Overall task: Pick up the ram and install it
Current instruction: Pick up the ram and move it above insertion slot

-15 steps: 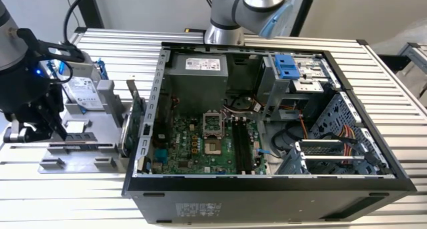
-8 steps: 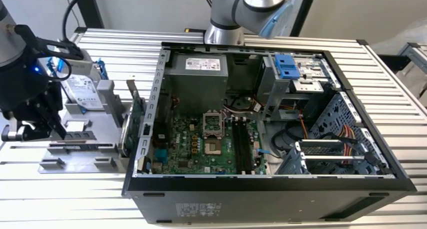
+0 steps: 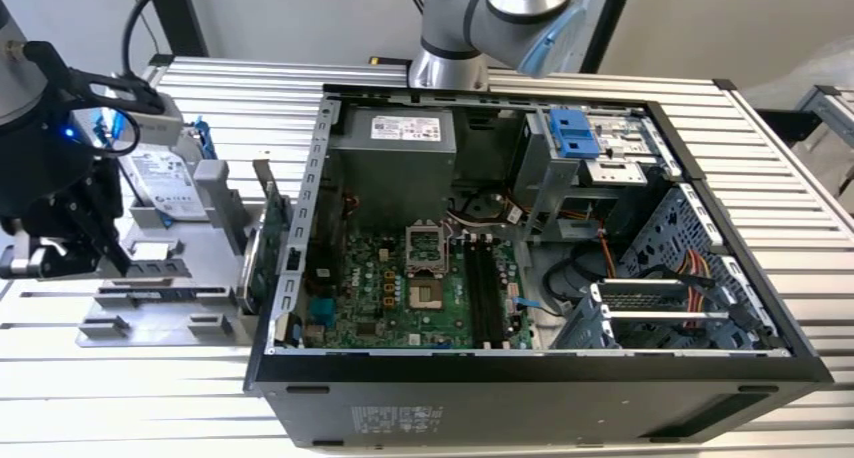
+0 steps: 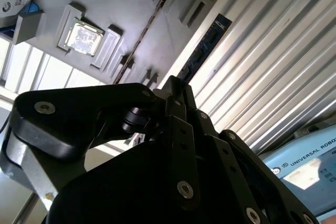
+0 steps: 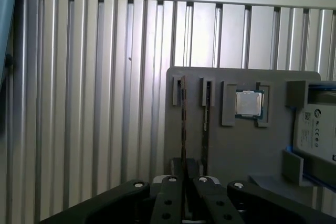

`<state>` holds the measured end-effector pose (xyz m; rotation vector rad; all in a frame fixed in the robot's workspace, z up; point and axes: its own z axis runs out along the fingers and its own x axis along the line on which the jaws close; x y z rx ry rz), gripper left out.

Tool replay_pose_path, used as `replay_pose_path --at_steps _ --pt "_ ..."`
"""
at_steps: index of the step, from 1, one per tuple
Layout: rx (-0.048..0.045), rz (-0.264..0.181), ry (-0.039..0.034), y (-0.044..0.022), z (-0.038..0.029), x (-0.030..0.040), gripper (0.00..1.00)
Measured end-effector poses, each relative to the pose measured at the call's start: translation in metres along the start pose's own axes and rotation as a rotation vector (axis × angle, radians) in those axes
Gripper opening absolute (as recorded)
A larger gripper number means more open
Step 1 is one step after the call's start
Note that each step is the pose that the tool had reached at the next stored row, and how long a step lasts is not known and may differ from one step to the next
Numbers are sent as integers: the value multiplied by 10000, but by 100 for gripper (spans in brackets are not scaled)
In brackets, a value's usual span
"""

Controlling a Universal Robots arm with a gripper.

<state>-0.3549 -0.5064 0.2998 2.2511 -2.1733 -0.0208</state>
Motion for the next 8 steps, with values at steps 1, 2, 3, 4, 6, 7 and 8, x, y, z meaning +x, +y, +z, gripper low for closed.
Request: replay_pose_path --at_steps 1,2,3,4,6,7,8 --pt "1 0 0 0 -6 0 0" --pt "0 0 0 0 -13 0 0" --pt "0 -1 0 0 -19 0 0" --pt "1 -2 -1 -1 -25 1 0" --pt "0 -2 -1 0 -37 1 0" --pt "0 -1 0 0 -44 1 0" --pt "1 -2 -1 0 -50 1 0"
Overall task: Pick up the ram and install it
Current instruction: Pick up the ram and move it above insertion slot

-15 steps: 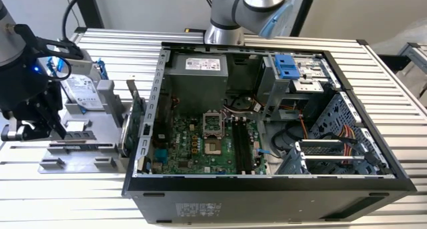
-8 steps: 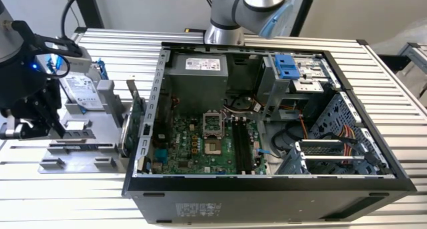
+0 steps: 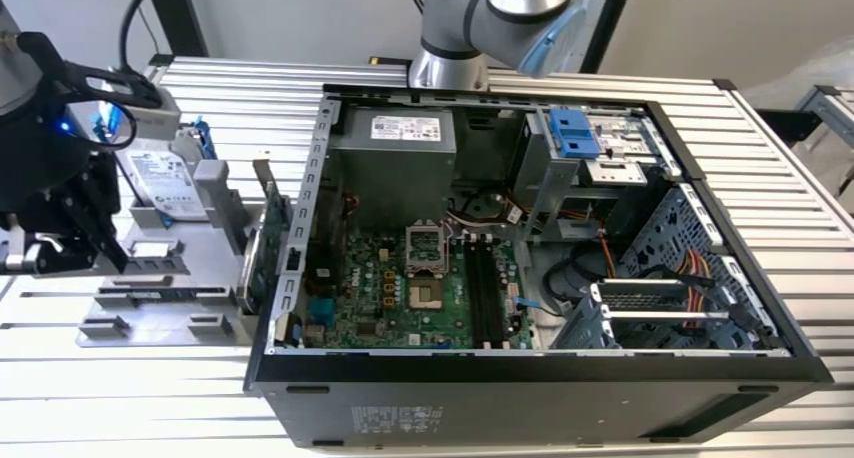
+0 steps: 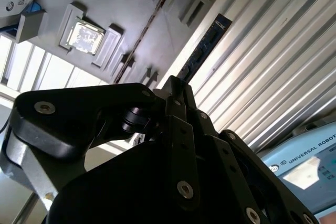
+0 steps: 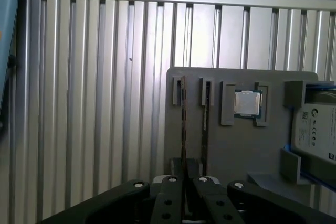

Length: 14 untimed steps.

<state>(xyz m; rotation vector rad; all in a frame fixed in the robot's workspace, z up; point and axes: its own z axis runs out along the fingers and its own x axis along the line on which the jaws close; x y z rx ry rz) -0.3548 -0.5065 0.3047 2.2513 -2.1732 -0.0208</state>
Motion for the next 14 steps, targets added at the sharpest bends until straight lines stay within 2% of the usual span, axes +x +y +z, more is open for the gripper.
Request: replay_pose_path --at_steps 14 --pt "-1 2 0 2 -97 0 0"
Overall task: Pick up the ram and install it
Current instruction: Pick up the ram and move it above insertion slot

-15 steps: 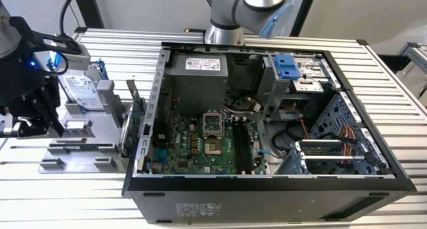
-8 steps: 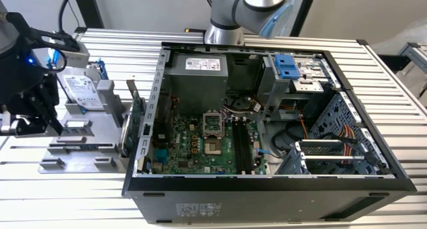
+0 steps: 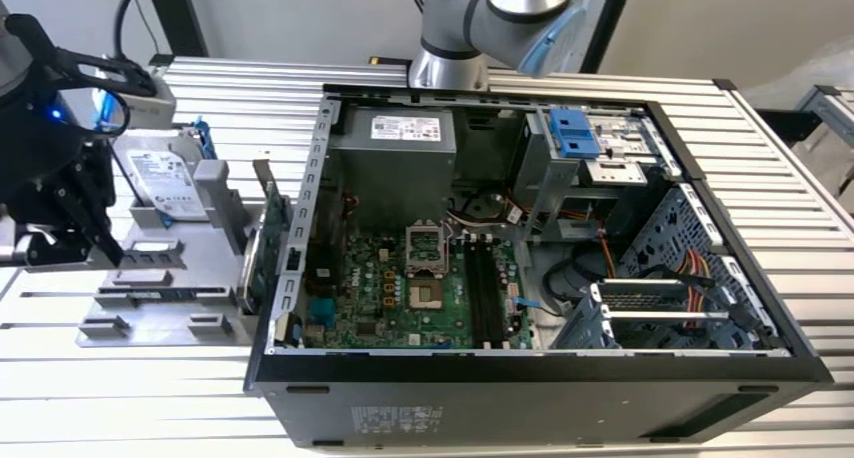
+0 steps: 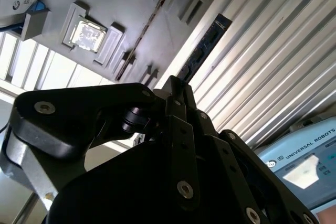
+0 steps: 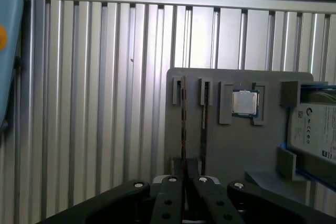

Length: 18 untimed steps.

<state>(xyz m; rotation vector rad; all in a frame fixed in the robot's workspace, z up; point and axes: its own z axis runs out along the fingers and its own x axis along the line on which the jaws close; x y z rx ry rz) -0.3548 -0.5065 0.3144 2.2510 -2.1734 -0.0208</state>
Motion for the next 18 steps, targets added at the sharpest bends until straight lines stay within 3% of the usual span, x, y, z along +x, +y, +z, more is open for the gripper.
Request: replay_pose_path --at_steps 18 --pt "0 5 0 3 -143 0 0"
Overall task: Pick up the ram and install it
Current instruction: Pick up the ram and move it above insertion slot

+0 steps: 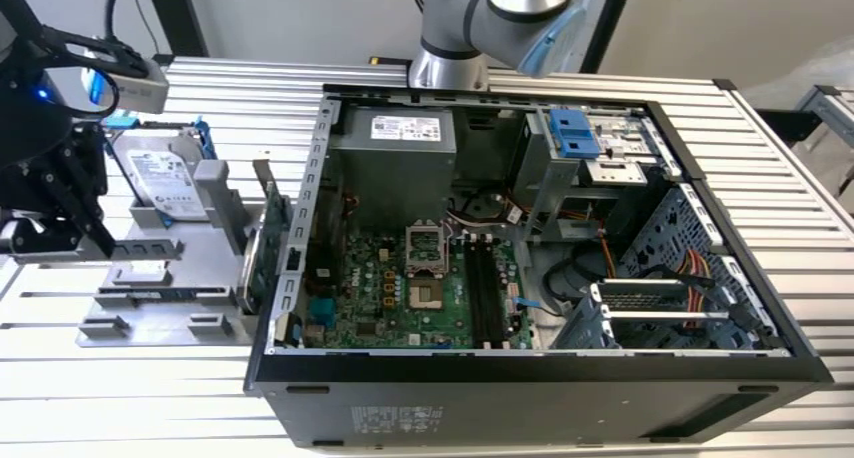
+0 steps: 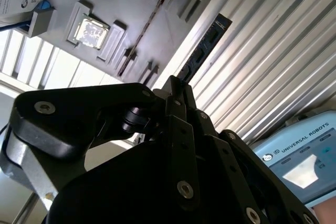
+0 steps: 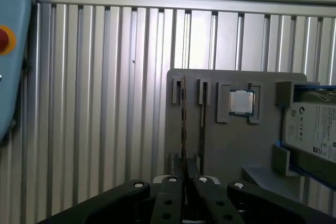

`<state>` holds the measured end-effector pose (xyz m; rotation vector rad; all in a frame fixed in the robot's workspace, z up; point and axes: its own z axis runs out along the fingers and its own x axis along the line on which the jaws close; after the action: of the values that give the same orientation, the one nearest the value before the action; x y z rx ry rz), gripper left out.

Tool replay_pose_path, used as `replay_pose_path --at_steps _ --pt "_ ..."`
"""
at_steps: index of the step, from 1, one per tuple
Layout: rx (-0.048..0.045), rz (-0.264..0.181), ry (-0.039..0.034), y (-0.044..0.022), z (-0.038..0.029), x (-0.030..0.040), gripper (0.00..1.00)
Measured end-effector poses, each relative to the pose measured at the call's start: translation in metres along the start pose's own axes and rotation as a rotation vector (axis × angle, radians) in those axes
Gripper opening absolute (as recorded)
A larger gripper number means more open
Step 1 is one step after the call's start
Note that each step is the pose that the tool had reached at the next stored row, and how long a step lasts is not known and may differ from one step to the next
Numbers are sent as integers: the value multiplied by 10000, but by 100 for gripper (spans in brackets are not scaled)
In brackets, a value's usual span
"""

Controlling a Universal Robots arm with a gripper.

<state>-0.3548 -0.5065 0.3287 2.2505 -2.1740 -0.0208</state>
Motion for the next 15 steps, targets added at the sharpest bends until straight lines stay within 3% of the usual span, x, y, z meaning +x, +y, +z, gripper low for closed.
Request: replay_pose_path --at_steps 15 --pt "0 4 0 2 -135 0 0"
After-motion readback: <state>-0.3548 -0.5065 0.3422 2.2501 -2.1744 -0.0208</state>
